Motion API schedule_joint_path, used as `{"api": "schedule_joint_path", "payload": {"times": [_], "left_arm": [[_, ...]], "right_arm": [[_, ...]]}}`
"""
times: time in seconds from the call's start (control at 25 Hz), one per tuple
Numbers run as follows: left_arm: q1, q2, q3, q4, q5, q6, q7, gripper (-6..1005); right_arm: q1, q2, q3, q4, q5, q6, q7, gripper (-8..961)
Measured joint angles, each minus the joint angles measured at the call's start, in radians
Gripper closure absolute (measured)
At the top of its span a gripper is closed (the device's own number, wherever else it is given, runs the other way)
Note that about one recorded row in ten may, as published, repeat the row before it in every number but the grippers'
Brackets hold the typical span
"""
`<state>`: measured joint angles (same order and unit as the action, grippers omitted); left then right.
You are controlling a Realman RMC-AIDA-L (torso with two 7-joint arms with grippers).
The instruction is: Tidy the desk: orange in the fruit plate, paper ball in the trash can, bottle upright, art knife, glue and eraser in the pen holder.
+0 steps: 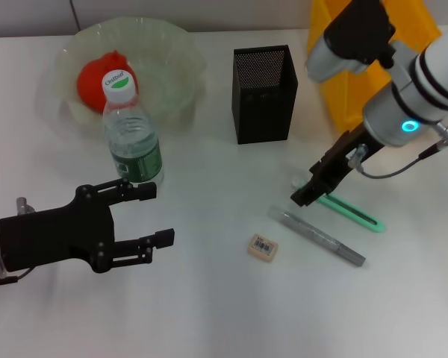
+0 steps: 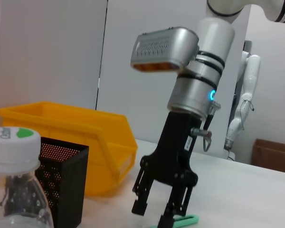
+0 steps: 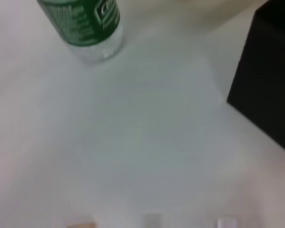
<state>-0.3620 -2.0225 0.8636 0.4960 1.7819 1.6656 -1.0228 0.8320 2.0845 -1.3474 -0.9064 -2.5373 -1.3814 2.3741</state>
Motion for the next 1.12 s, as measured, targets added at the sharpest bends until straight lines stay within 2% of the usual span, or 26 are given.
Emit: {"api": "schedule_joint_path", "payload": {"times": [0.12,0.76,0.88,1.12], "left_arm": [[0.001,-0.001,0.0,-0.001,0.0,-0.001,0.0,213],[0.01,-0.005,0.0,-0.002,0.001,-0.003,0.002,214],[0.011,-0.005,0.0,-0.002,0.001,-0.003,0.003,214],[0.013,-0.005,0.0,-0.002,0.0,-0.003,0.006,214]], "right_arm": [[0.005,0.0,-0.023,0.024,-0.005,0.018,0.005,281],[0.006,0.0,-0.069,0.053,-0.016,0.048,0.007,577],[0.006,0.001,-0.069,0.052,-0.018,0.047,0.007,791],[-0.002,0.001,-0.07,0.038,-0.019,0.038,0.015,791]]}}
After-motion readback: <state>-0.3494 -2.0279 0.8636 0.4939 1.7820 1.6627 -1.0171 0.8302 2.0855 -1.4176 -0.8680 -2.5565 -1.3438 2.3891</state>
